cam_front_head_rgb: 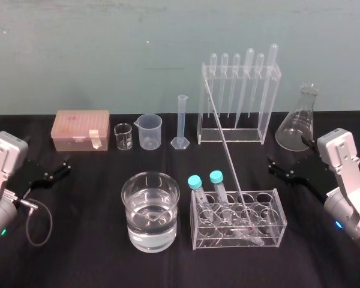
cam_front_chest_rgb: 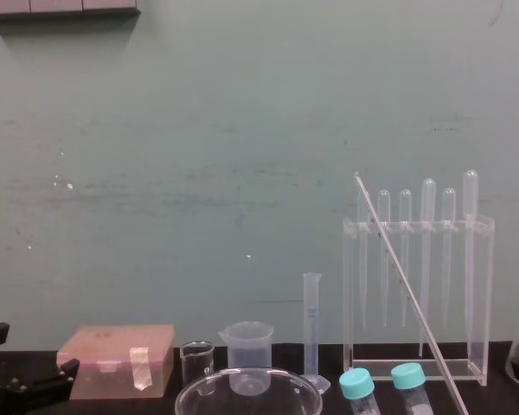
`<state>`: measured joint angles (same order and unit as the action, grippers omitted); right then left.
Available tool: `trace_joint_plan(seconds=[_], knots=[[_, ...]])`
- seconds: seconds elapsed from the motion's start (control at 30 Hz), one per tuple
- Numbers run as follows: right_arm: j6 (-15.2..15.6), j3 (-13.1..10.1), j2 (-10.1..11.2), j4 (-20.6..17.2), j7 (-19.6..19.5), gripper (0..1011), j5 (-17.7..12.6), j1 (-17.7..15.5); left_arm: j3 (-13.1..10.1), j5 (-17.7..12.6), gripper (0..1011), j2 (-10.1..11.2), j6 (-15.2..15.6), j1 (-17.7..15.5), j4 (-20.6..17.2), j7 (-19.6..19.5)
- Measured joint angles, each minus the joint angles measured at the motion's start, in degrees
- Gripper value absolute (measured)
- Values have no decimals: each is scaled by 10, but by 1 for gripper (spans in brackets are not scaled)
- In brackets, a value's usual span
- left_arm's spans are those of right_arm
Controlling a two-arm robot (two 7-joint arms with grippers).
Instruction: Hold the thermometer with one hand and immerse one end into the beaker, then reinsert it into the test tube rack.
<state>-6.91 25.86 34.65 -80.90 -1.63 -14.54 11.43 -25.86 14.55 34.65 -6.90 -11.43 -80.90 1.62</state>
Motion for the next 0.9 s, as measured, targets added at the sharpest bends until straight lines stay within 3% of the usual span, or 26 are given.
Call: trace_joint_plan(seconds=[0.9], knots=[[0, 0, 0, 0, 0, 1003, 0, 0, 0, 0, 1008, 0, 0, 0, 0, 0]])
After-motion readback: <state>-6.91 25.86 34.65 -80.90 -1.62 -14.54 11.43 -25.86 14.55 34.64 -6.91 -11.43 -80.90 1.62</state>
